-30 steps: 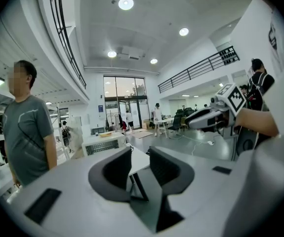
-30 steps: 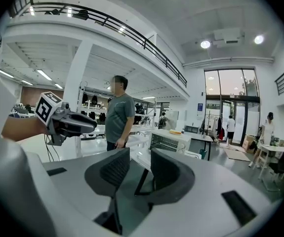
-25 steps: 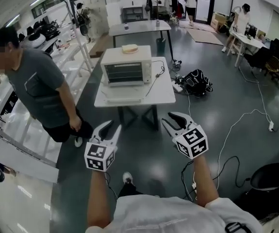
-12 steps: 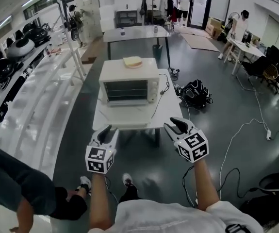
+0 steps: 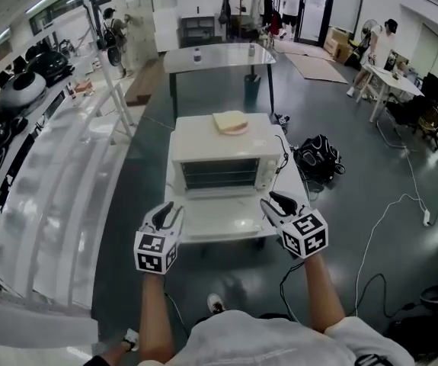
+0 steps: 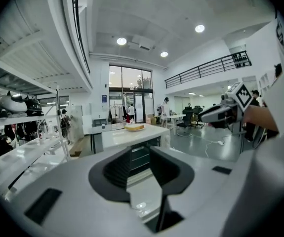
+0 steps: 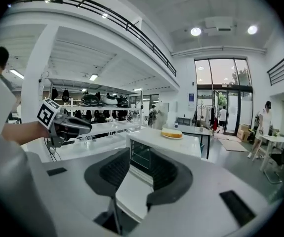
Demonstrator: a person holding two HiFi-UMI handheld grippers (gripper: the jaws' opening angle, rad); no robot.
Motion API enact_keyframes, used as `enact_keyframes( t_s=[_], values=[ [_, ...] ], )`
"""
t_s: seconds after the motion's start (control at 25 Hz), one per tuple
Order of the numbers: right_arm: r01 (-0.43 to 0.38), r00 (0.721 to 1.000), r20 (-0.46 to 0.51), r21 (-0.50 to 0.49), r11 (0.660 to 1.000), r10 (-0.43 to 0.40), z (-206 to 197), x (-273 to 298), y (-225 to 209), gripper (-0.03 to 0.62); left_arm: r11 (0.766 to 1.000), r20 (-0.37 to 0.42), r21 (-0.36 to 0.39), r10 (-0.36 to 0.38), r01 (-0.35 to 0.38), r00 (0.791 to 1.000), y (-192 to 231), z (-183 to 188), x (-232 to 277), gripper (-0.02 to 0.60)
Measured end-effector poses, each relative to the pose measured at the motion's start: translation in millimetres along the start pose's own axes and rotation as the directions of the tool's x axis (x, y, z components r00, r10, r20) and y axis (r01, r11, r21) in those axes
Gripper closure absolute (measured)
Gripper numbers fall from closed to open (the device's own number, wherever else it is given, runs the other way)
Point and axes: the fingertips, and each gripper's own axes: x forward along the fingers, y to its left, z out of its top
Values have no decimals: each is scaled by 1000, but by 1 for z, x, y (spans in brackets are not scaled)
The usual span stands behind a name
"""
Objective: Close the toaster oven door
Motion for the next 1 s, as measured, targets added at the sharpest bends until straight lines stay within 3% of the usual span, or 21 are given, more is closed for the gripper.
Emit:
enact_keyframes(
  t_s=[0.24,0.52,0.72,1.0],
  values=[
    [-15,995,-96,35,999,18,-37,41,-16,467,997,-88,-72,-13,7,996,13,-46,39,463],
    [-110,969,-212,79,991,124,-97,78,-22,467,985,-219,-167,5,-42,976,-2,-116,64,463],
    [-170,946,-260,112,979,194,-128,91,-16,466,968,-323,-232,14,-94,946,-21,-171,65,463],
    [-217,912,-324,144,965,253,-168,88,2,467,950,-452,-292,-35,-110,891,-46,-259,57,463]
  ],
)
